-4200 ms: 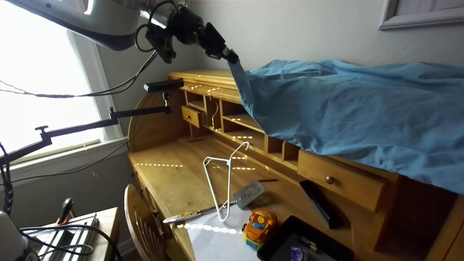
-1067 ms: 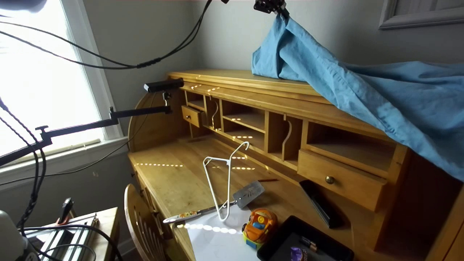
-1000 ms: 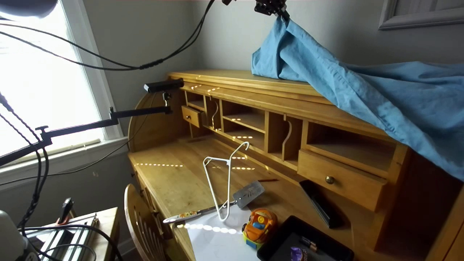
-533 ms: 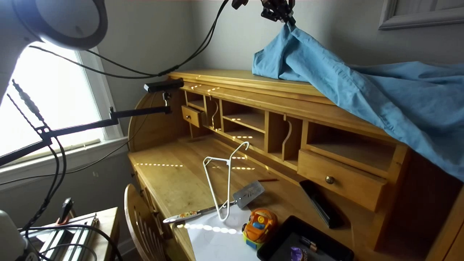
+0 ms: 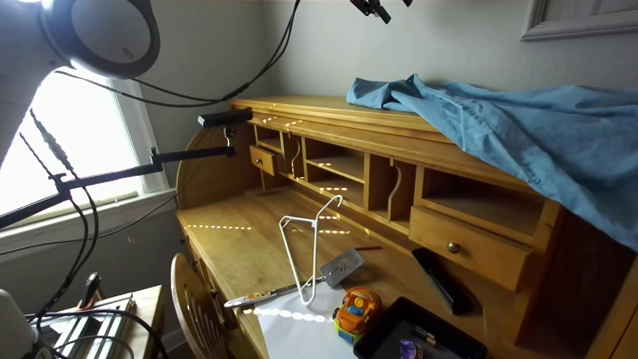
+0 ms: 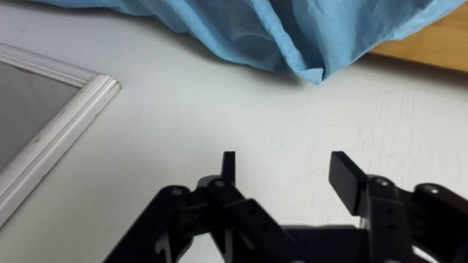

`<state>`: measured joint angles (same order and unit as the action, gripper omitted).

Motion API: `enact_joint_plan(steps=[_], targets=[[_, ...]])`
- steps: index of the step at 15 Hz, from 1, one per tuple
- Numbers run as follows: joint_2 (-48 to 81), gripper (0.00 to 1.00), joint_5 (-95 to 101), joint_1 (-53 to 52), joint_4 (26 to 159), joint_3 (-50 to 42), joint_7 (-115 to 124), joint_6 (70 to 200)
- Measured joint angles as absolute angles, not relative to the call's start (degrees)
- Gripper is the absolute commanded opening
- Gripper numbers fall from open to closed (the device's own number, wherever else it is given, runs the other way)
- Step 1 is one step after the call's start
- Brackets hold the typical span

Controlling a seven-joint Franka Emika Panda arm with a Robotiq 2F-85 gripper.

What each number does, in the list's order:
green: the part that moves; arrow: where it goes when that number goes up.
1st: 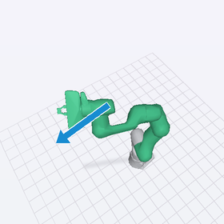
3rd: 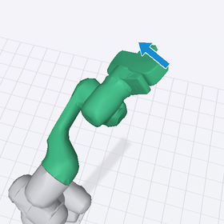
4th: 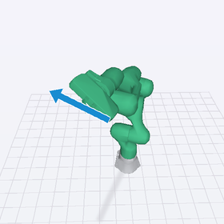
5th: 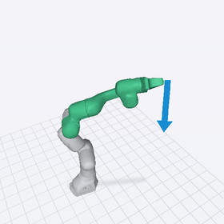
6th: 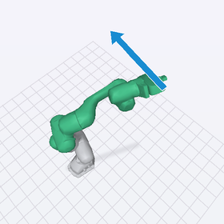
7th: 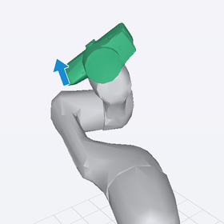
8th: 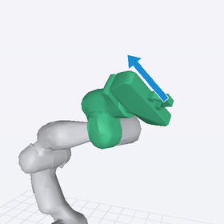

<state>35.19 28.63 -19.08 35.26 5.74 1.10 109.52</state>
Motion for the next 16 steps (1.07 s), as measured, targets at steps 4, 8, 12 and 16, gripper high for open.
enact_joint_plan(steps=[4,8,12,16], targets=[[32.59,1.00,28.72,-18.27,35.44,3.15,8.26,109.43],[29.90,1.00,28.45,-15.66,37.78,1.40,18.43,108.33],[25.86,1.00,27.17,-13.22,44.98,1.35,29.06,107.20],[20.67,1.00,26.38,-12.08,54.79,1.28,40.75,106.77]])
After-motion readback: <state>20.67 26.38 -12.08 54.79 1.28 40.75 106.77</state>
